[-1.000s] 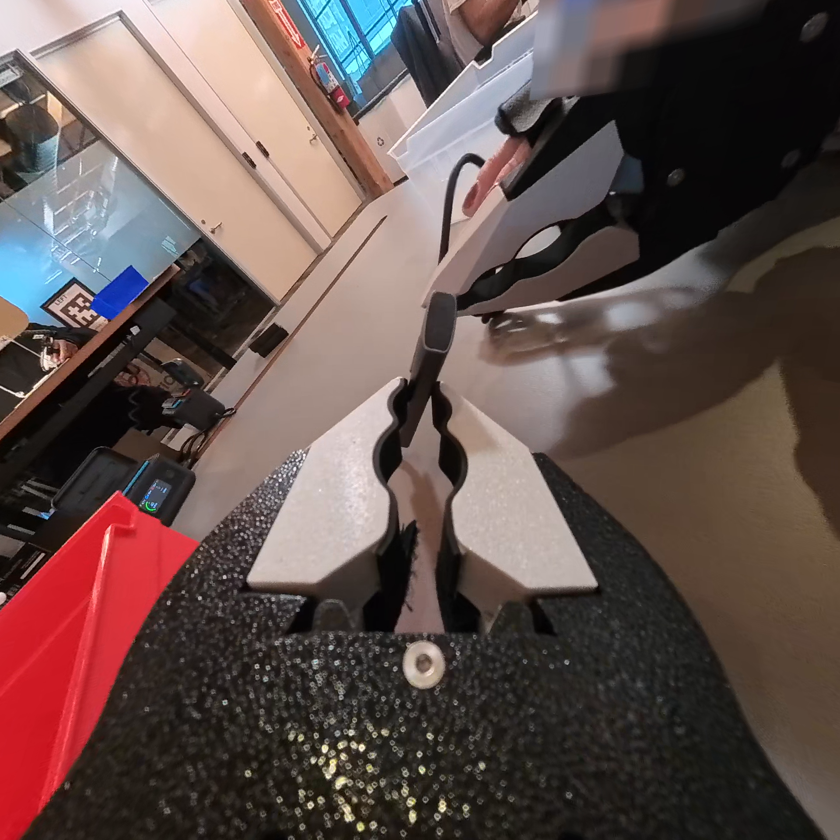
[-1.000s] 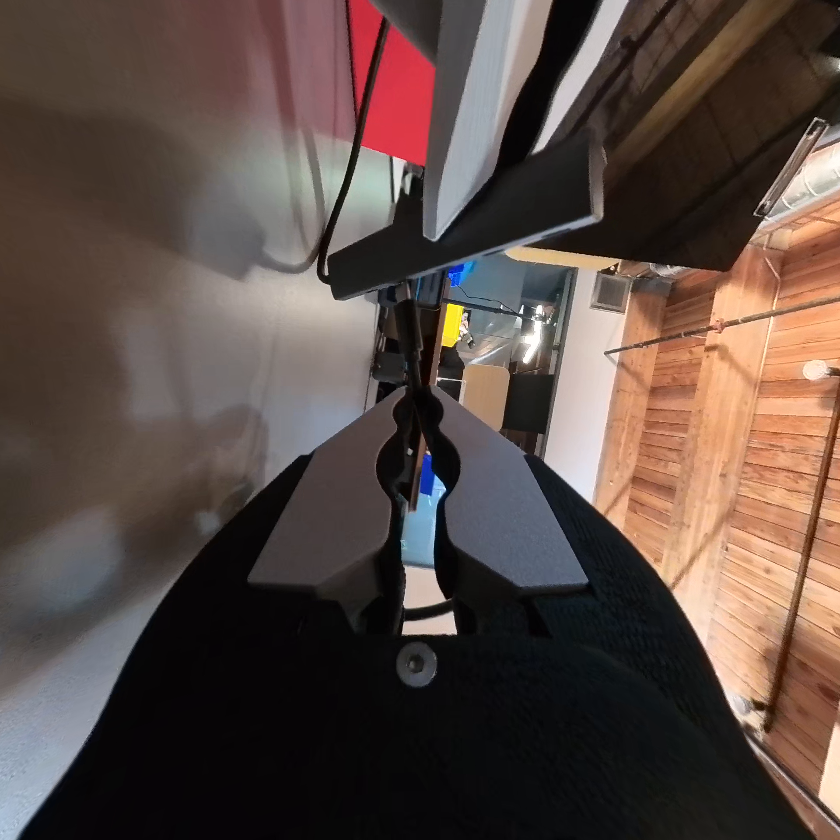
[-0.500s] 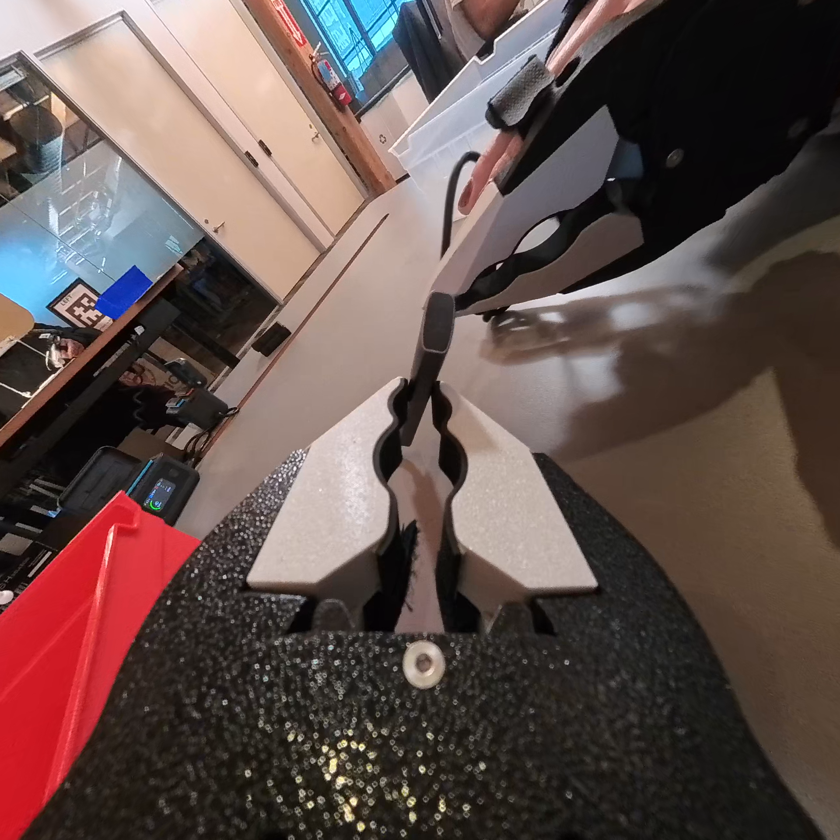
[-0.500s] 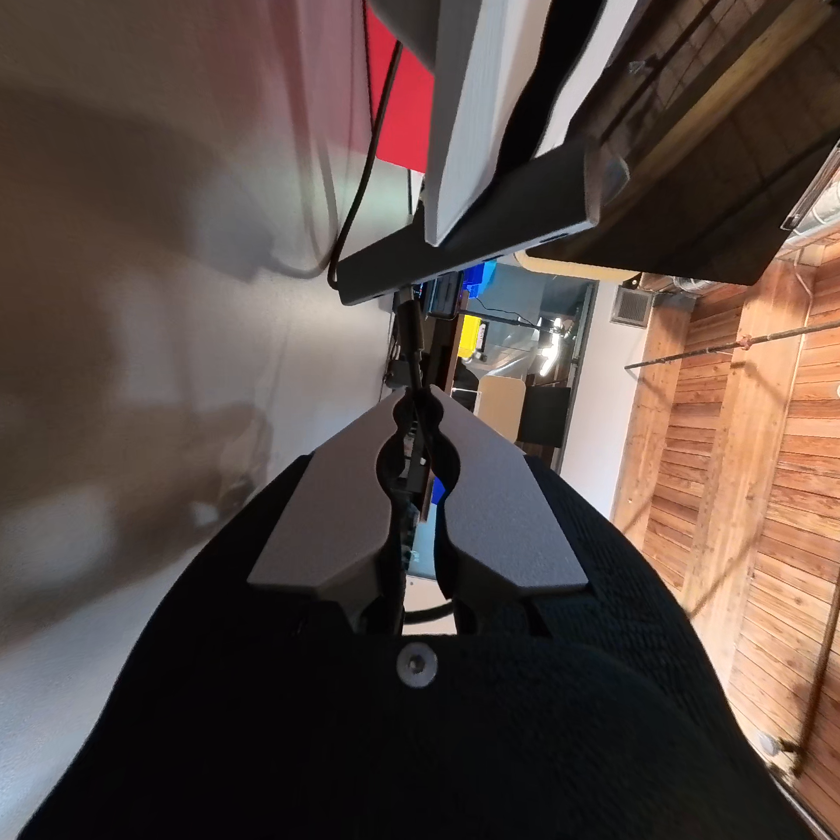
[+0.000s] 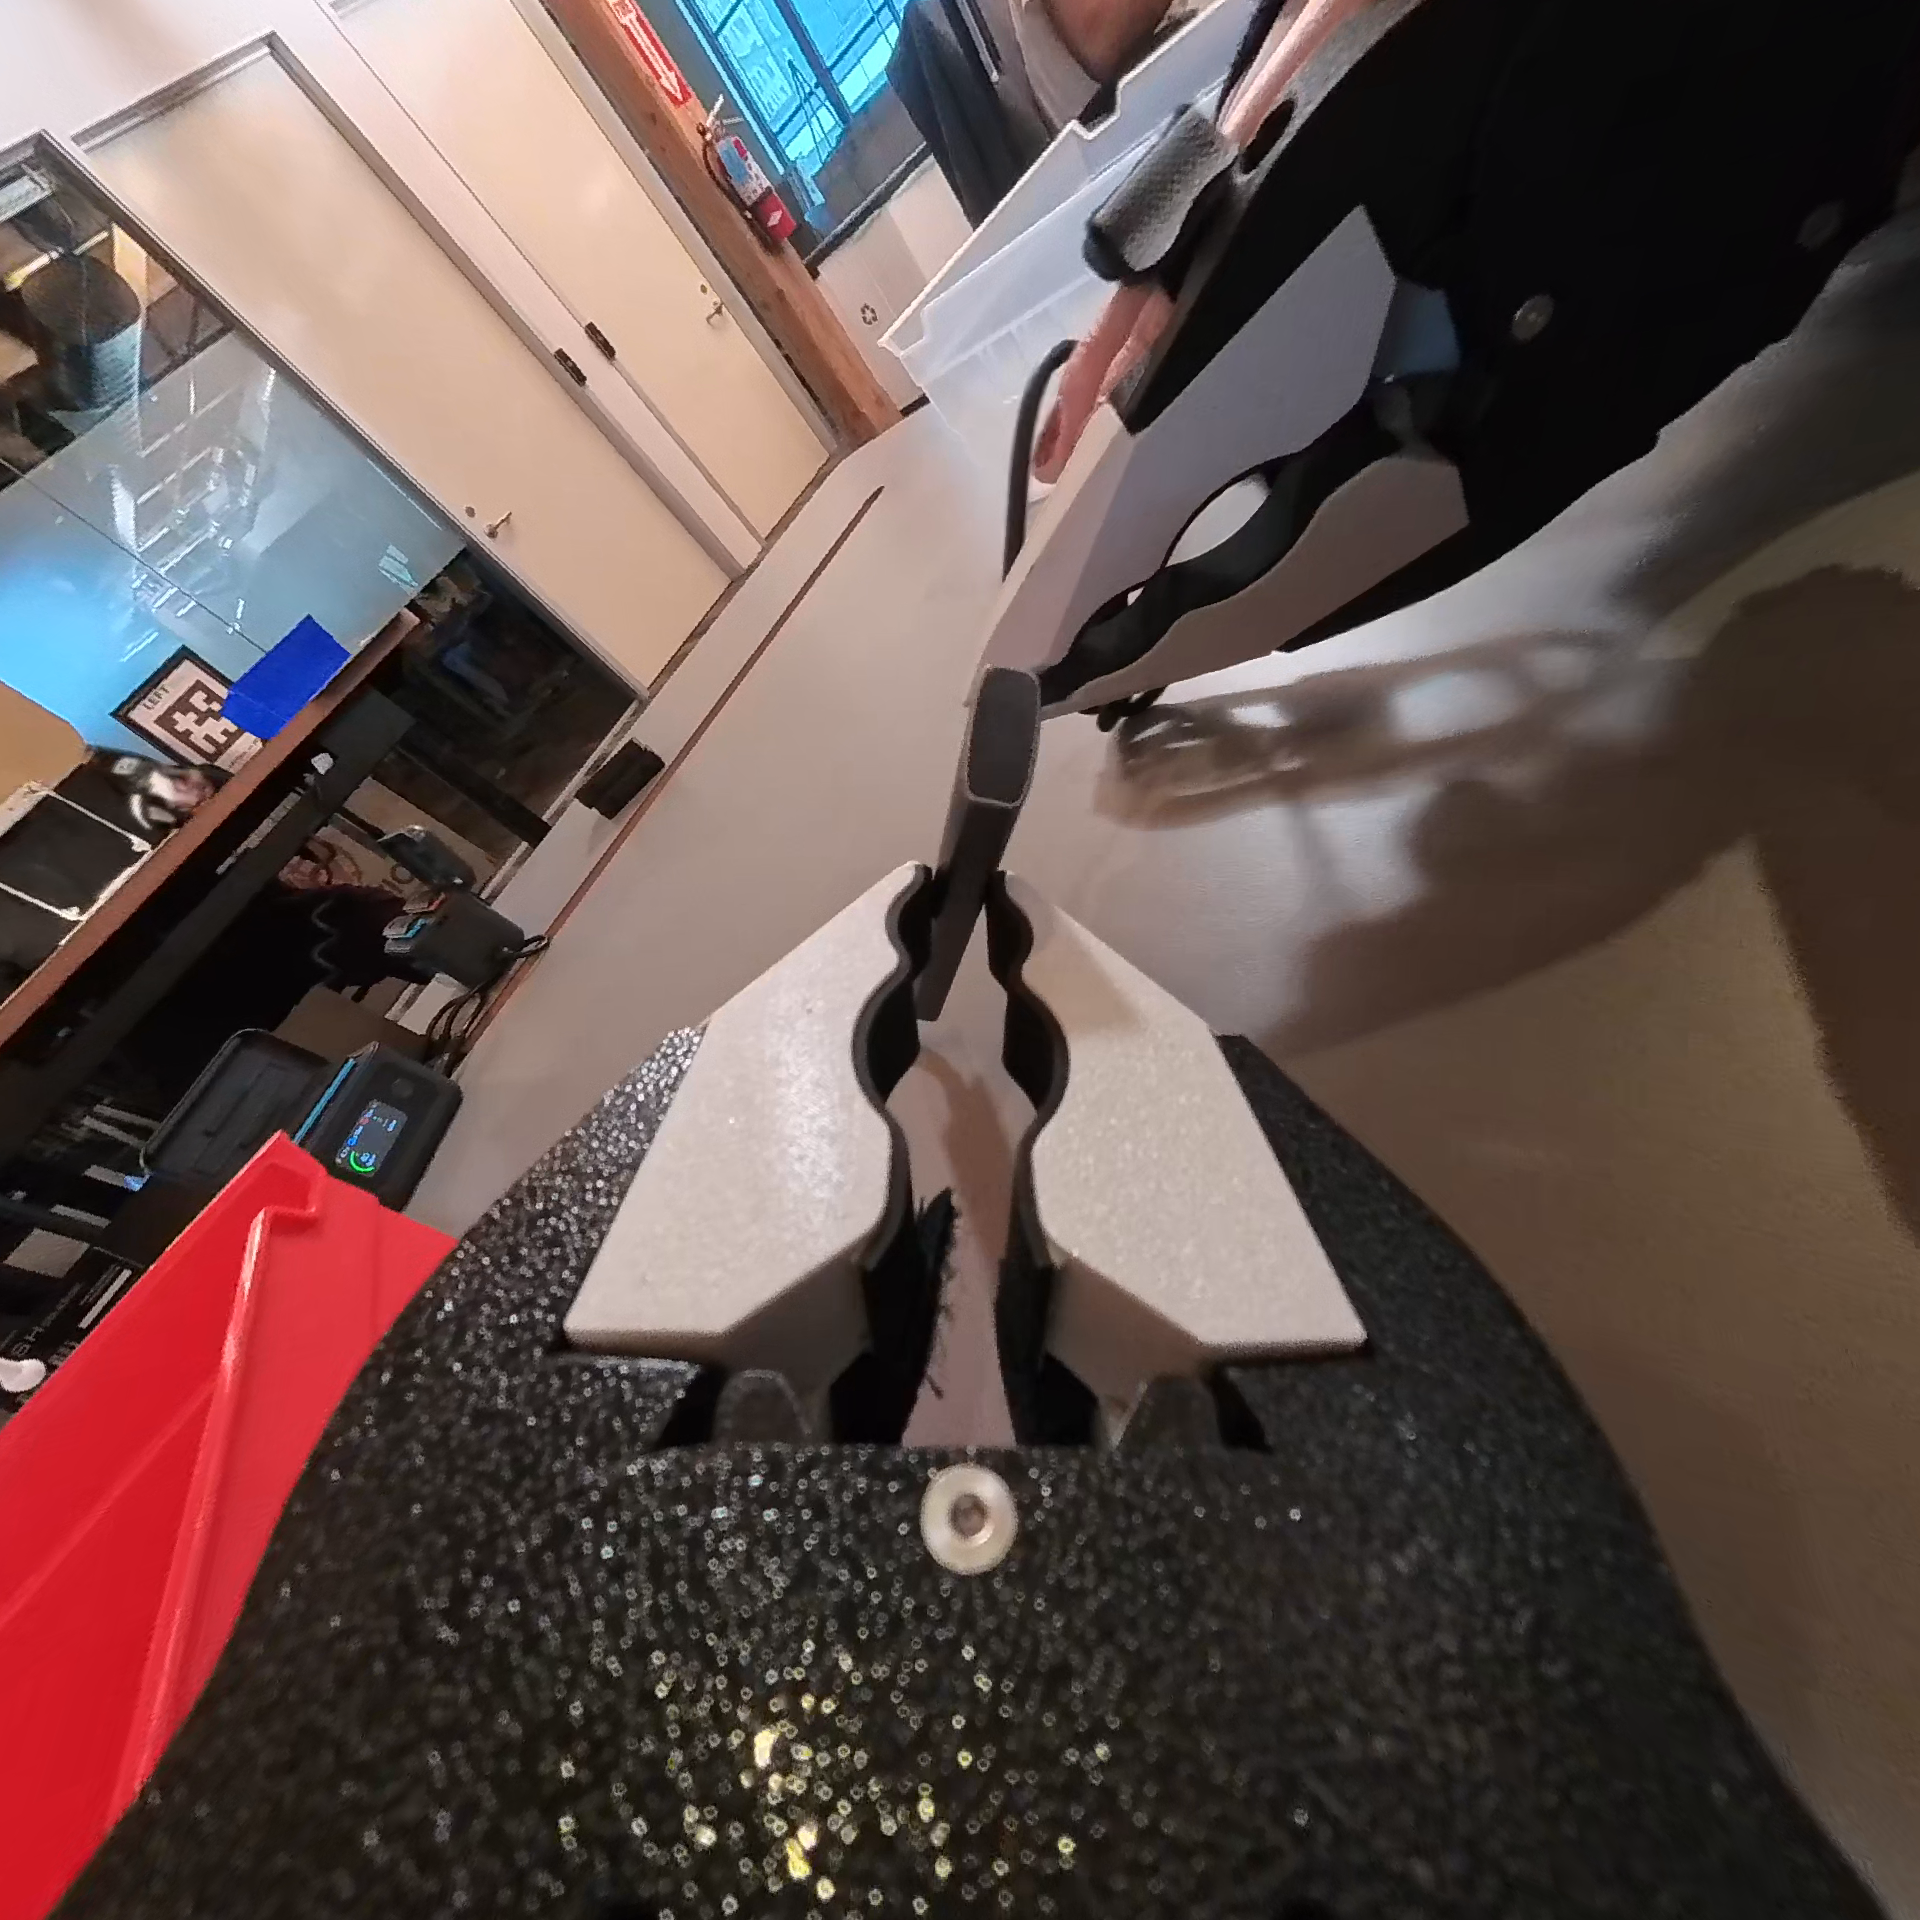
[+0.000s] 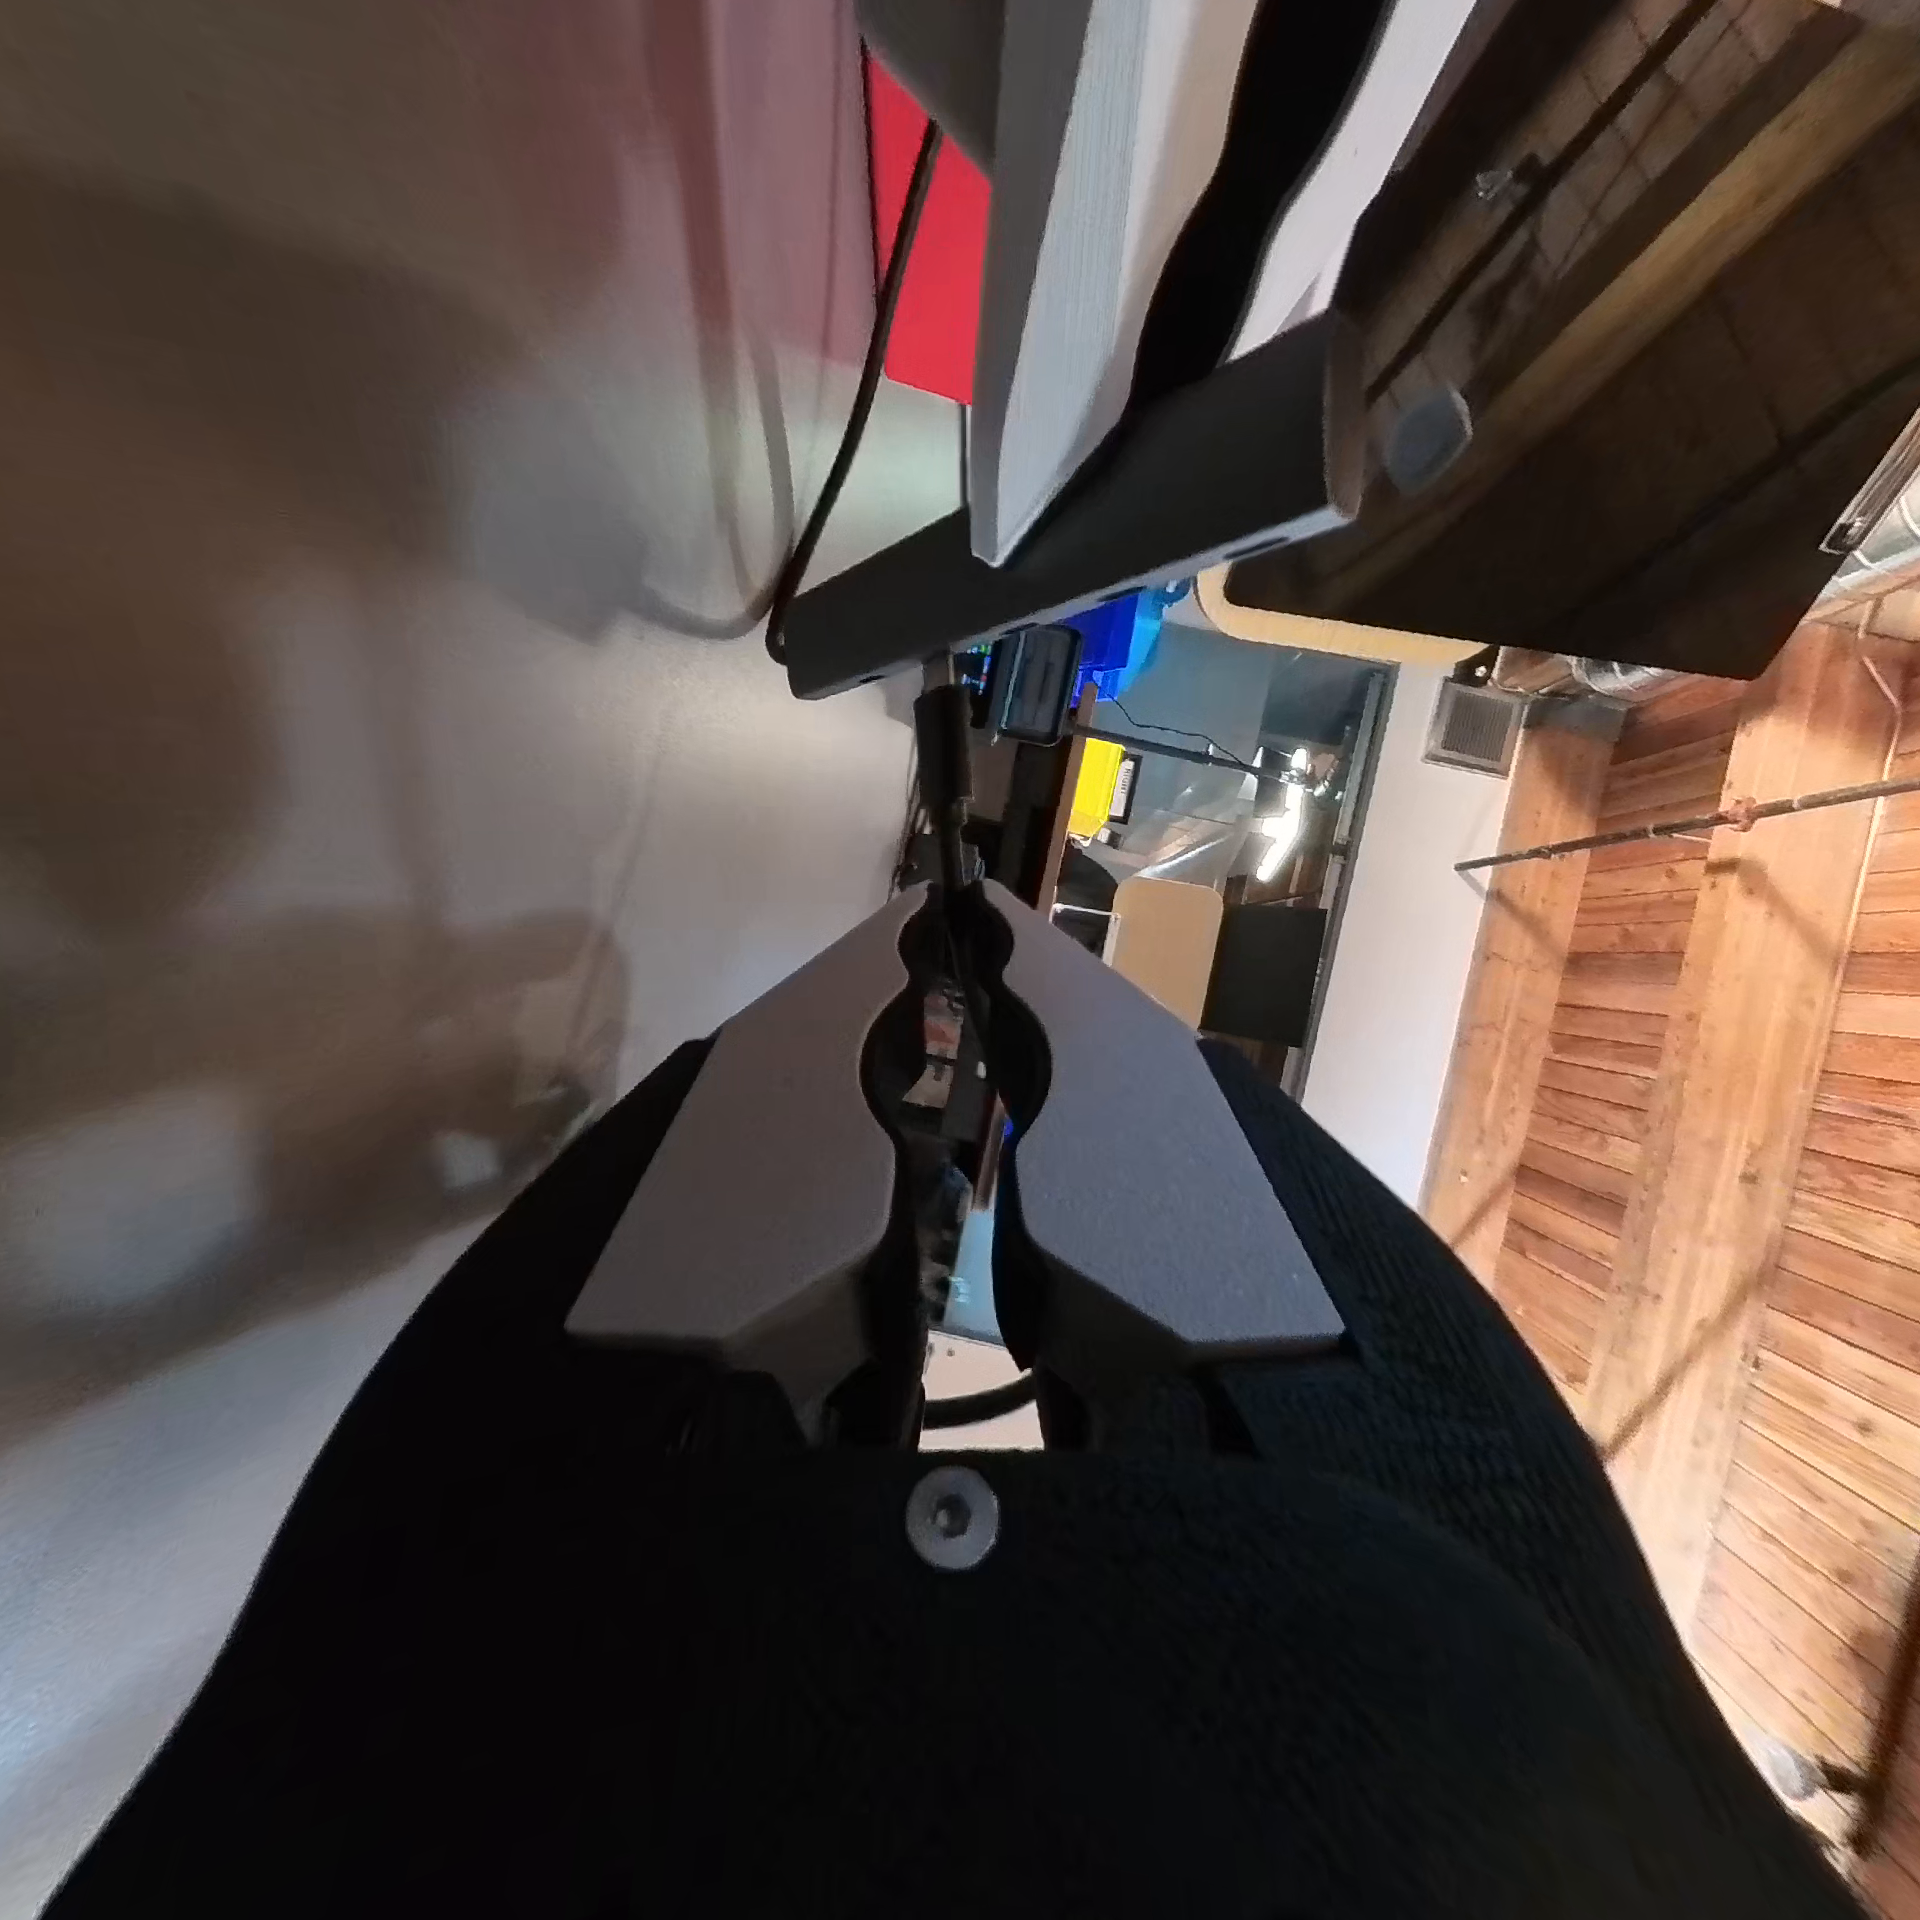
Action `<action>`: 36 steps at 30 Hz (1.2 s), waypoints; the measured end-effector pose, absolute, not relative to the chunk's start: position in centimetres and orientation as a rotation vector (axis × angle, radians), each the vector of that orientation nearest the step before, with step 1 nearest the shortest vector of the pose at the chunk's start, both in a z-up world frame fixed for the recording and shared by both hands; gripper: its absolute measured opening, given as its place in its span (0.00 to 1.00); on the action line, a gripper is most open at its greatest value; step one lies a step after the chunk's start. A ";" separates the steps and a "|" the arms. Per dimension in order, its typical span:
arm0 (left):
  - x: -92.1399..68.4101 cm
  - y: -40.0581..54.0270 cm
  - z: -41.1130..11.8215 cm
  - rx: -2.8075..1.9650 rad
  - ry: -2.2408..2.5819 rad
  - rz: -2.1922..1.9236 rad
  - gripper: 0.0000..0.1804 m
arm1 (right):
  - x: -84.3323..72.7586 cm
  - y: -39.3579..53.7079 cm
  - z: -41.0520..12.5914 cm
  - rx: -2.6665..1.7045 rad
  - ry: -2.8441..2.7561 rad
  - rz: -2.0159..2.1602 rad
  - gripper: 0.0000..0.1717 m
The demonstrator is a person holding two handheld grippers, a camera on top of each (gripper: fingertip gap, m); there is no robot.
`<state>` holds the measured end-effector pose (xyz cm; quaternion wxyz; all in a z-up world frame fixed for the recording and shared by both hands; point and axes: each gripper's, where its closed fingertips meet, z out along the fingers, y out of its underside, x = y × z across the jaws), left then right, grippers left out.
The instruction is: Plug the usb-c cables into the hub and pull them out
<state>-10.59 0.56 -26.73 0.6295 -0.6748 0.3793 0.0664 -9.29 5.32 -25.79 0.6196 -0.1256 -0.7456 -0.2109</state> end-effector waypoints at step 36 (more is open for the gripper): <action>-10.5 0.8 -26.9 -1.545 0.883 0.171 0.05 | -9.4 5.5 -26.1 -0.288 -1.801 -0.424 0.01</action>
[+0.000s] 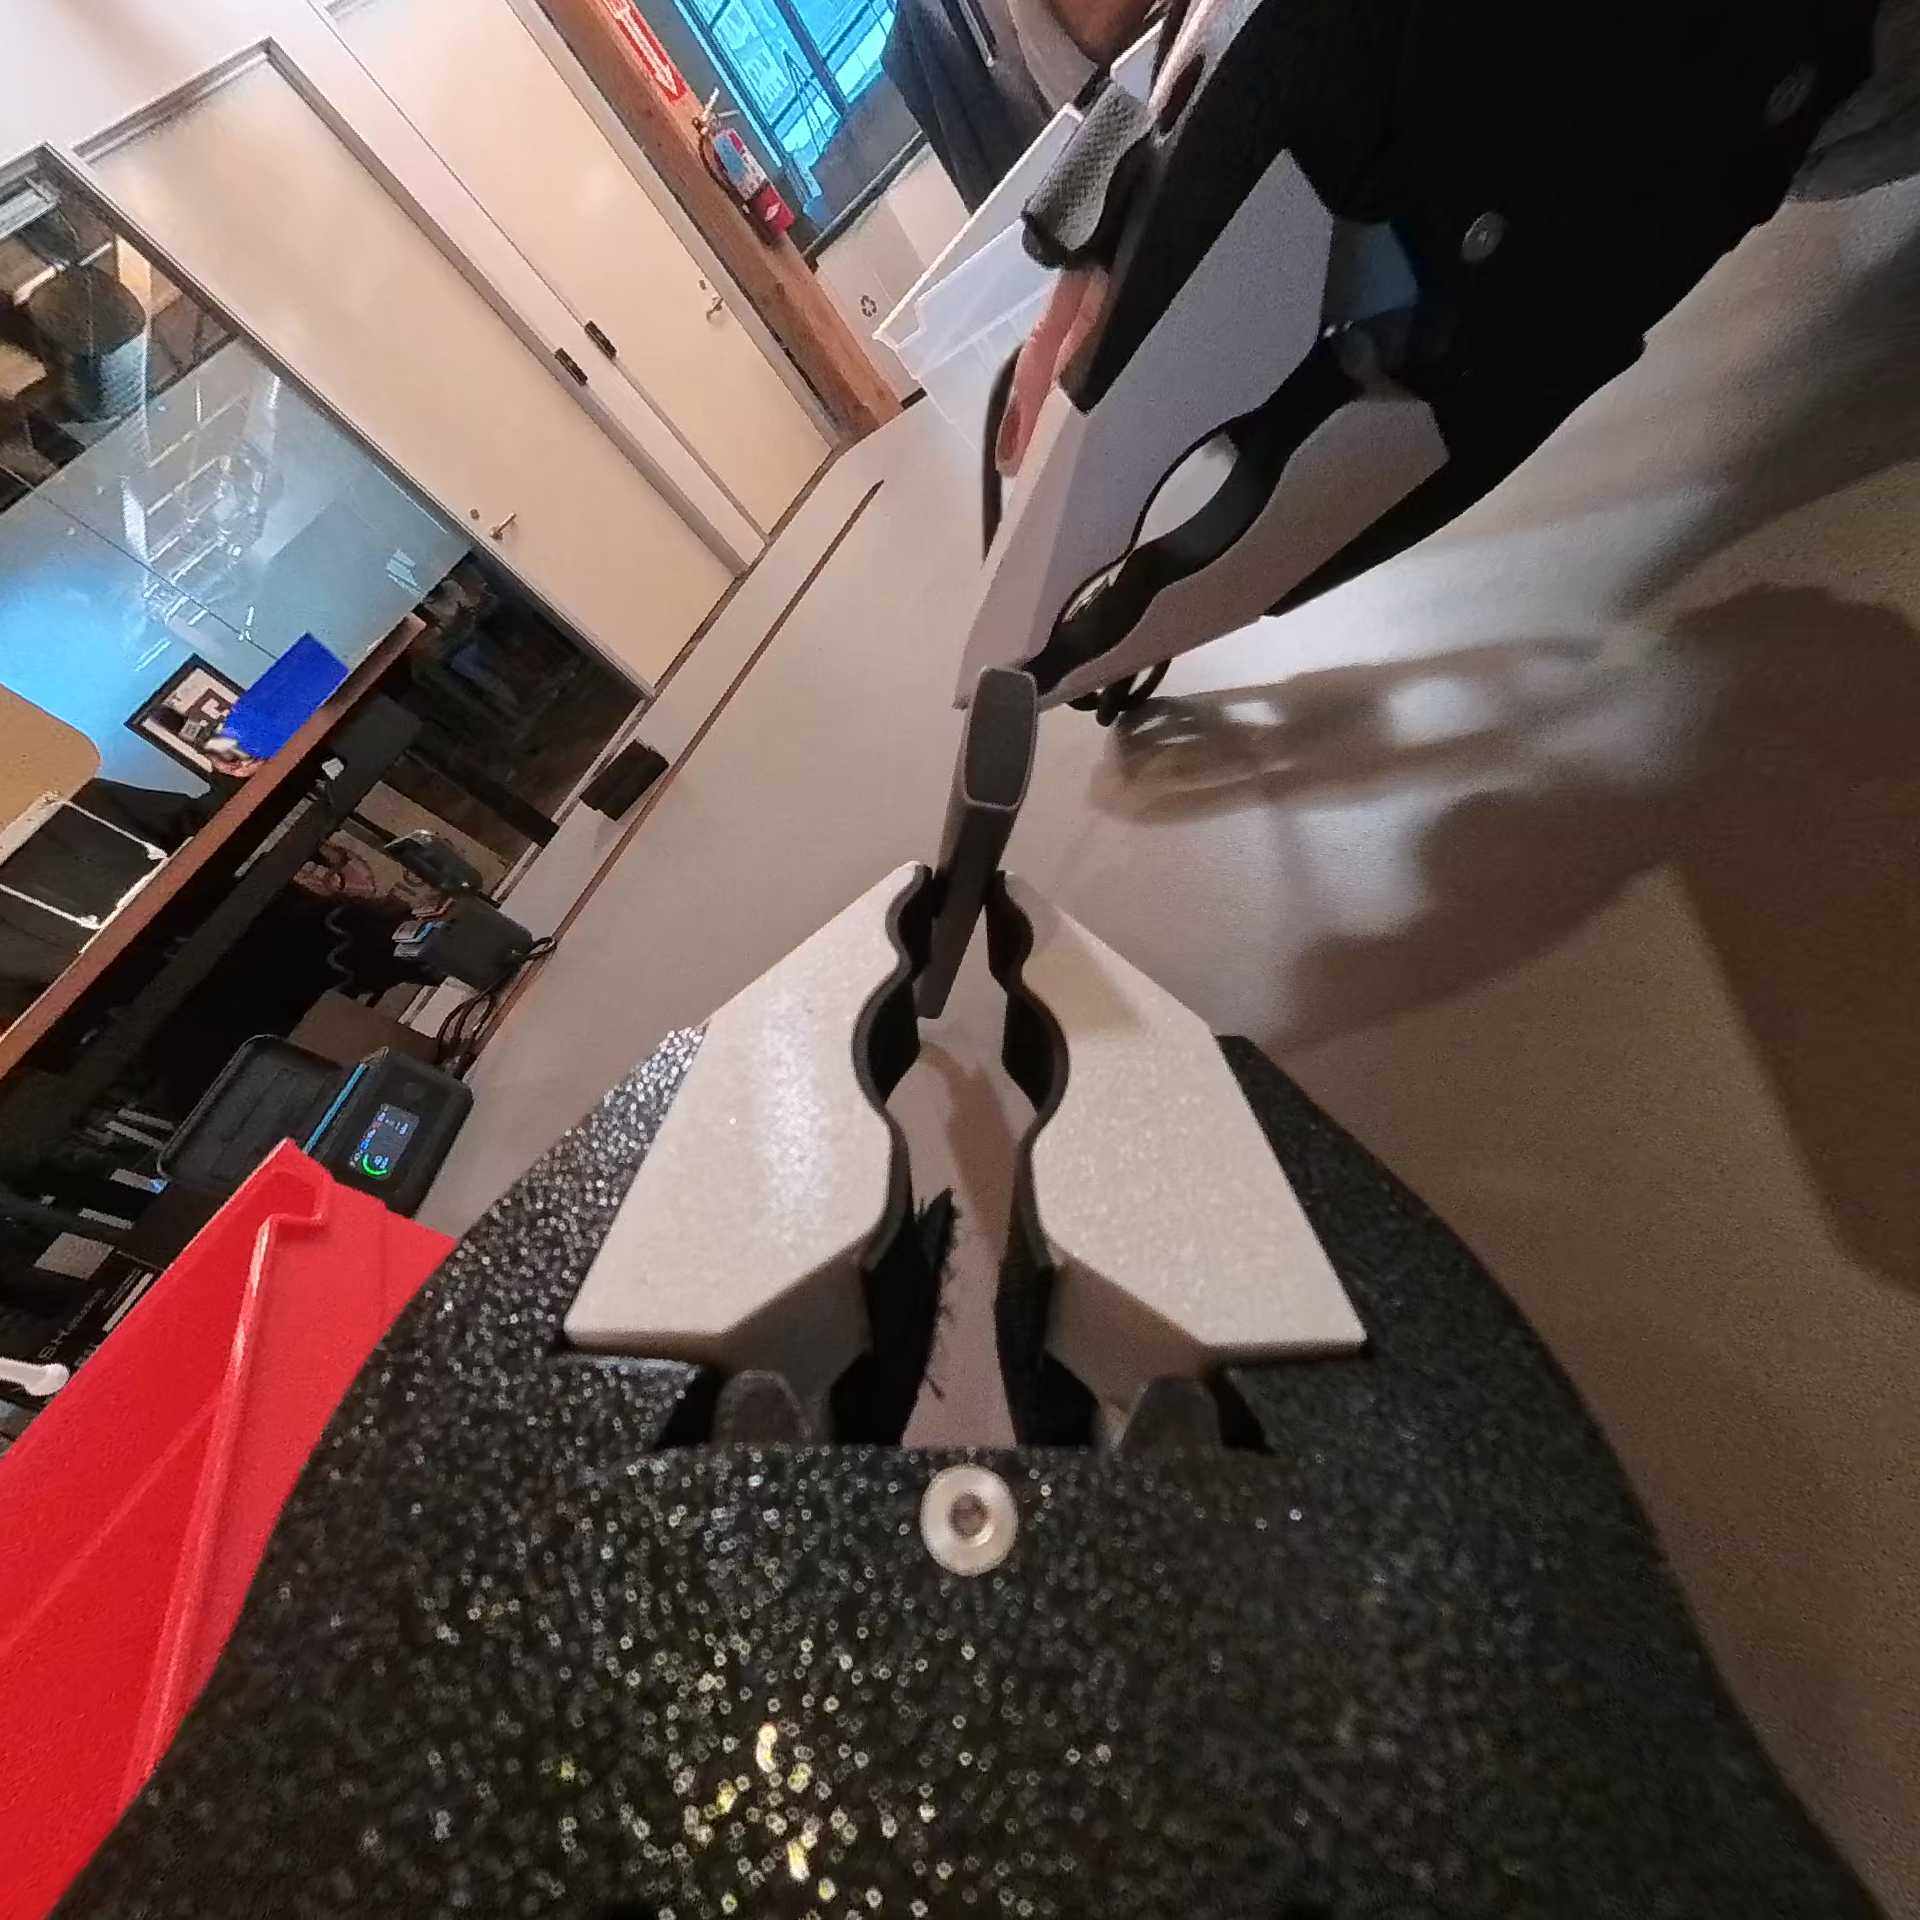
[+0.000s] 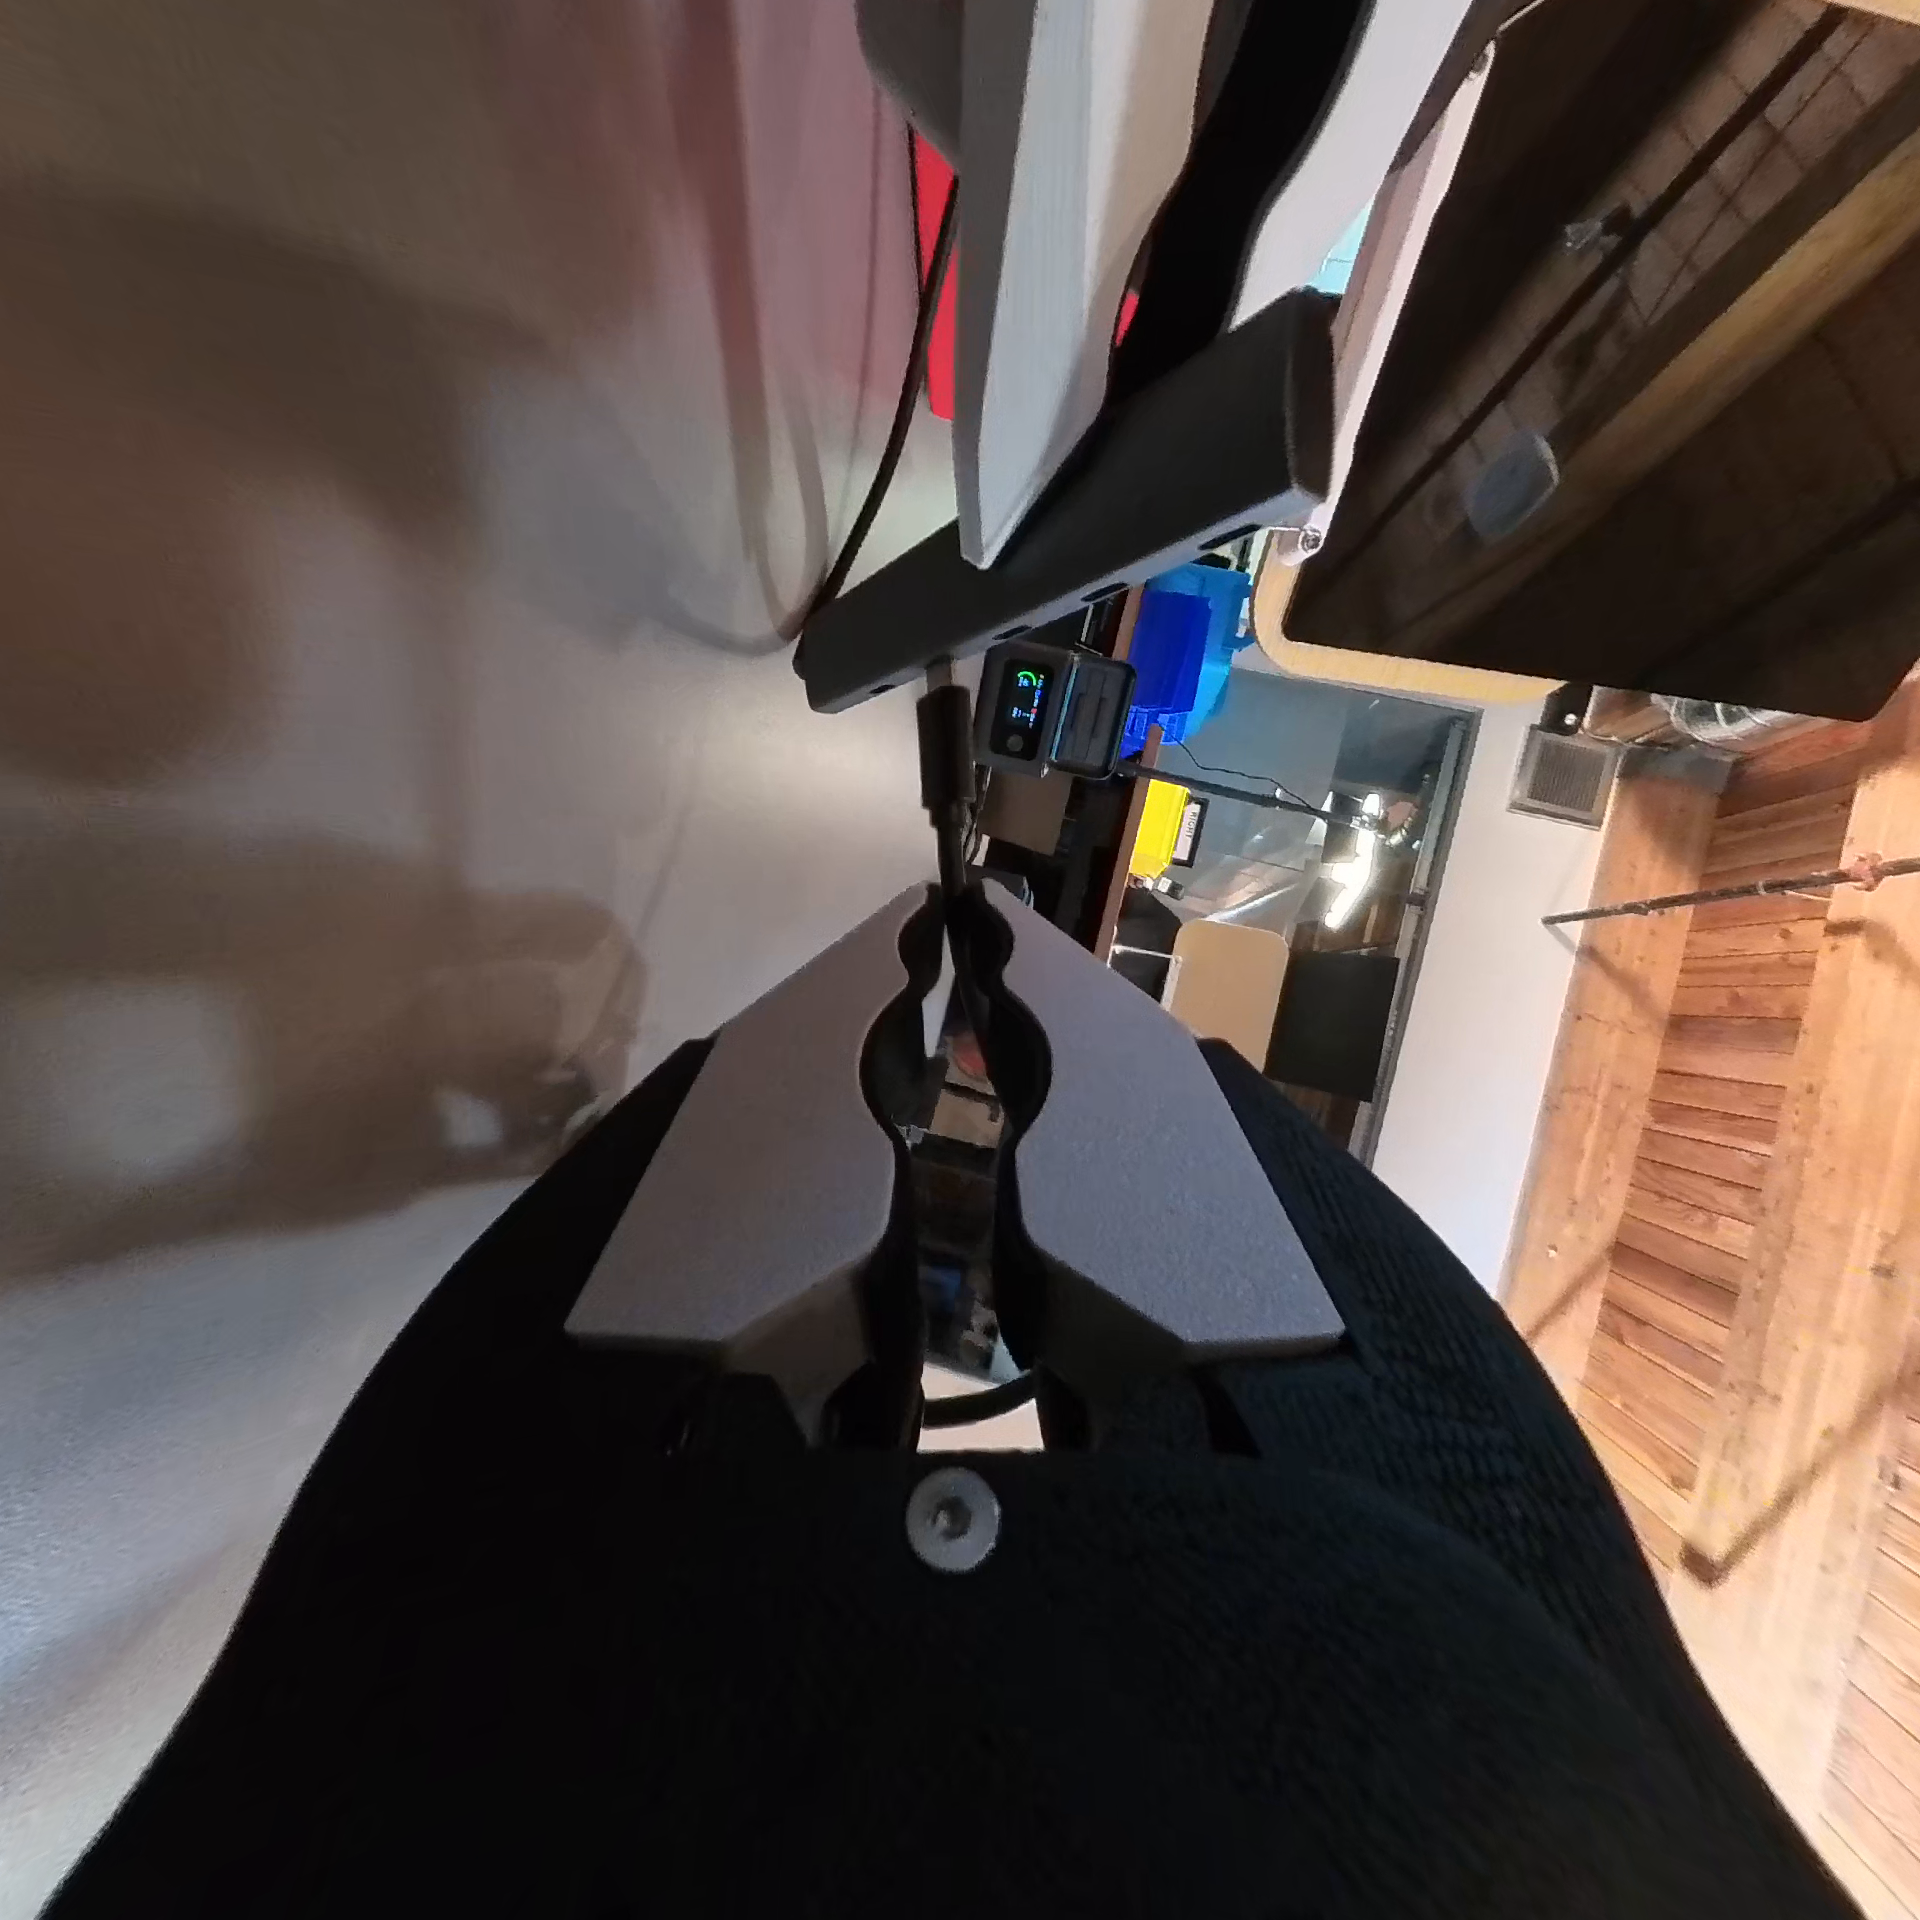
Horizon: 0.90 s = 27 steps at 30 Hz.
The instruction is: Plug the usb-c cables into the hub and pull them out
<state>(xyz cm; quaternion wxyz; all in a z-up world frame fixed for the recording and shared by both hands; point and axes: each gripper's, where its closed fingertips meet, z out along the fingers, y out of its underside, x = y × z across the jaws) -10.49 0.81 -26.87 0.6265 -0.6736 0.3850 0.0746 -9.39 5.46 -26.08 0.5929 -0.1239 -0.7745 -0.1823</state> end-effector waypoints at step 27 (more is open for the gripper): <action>-9.5 0.9 -28.1 -1.597 0.933 0.058 0.06 | -9.3 4.3 -28.8 -0.452 -1.941 -0.115 0.00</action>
